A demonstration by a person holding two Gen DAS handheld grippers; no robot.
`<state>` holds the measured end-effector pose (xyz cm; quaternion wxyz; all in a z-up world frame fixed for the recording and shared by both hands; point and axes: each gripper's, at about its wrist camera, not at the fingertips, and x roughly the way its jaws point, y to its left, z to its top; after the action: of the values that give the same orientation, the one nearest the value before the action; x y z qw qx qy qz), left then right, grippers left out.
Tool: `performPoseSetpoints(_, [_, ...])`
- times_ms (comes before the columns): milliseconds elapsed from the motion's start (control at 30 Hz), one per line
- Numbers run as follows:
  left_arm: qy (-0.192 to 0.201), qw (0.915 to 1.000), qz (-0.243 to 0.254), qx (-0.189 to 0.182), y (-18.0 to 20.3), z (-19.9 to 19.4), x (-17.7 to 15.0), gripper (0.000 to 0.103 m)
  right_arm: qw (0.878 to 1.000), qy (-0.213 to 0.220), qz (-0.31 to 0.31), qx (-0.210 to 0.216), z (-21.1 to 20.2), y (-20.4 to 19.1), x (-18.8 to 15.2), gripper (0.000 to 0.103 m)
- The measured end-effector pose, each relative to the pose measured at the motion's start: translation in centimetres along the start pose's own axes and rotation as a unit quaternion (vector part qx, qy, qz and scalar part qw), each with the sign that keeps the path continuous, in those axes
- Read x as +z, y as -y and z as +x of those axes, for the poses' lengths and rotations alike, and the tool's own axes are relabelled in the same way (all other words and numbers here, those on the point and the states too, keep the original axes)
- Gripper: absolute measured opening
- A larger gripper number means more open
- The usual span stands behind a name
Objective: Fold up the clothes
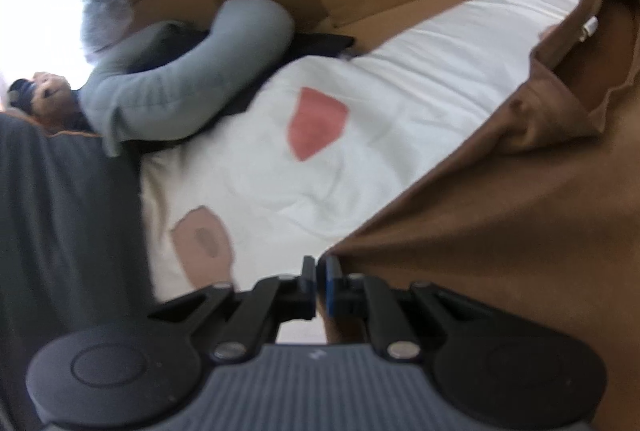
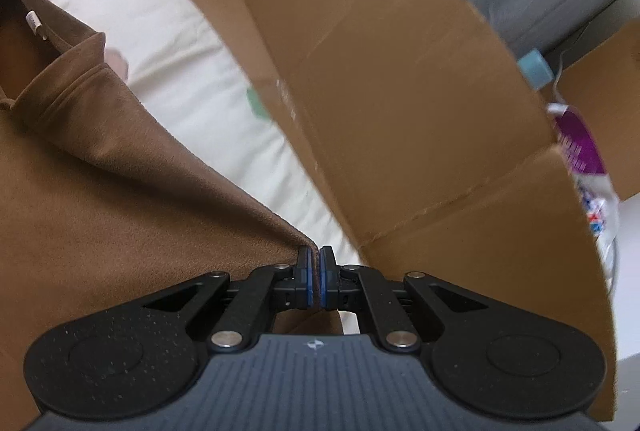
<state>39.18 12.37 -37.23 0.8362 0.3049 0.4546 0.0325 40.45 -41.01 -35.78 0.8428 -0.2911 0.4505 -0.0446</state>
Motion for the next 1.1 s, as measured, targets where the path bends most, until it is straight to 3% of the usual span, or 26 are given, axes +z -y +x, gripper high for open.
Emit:
performPoseSetpoints(367, [0.002,0.9990,-0.017,0.042,-3.2,1.6,1.9,0.005,0.999,0.024,0.014,-0.022,1.2,0.4,4.5,0.001])
performPoseSetpoints(600, [-0.015,0.9993,-0.002,0.033,-2.3,5.9,3.3,0.005,0.999,-0.003,0.018,-0.030,5.3,-0.4,4.7,0.001])
performPoseSetpoints(767, [-0.054,0.9984,0.004,0.016,-0.5,9.6,2.4,0.009,0.999,-0.031,0.001,-0.021,8.8,-2.0,3.9,0.001])
performPoseSetpoints(900, [-0.048,0.9987,0.003,0.017,-0.2,9.5,2.2,0.008,0.999,-0.045,-0.028,-0.012,10.2,-3.4,3.4,0.004])
performPoseSetpoints(967, [-0.044,0.9990,-0.003,0.004,-0.8,8.9,2.0,0.017,0.999,-0.038,-0.038,-0.010,9.8,-3.6,3.4,0.005])
performPoseSetpoints(1000, [-0.040,0.9992,-0.006,0.001,-1.2,8.5,2.0,0.029,0.998,-0.035,-0.043,-0.009,9.5,-3.6,3.4,0.013])
performPoseSetpoints(1067, [-0.028,0.9995,-0.014,-0.009,-1.9,7.5,2.3,0.042,0.999,-0.024,-0.034,0.009,8.3,-2.9,3.5,0.024])
performPoseSetpoints(1100, [-0.023,0.9995,-0.017,-0.013,-2.2,7.1,2.5,0.042,0.999,-0.016,-0.035,0.014,7.6,-2.6,3.7,0.026])
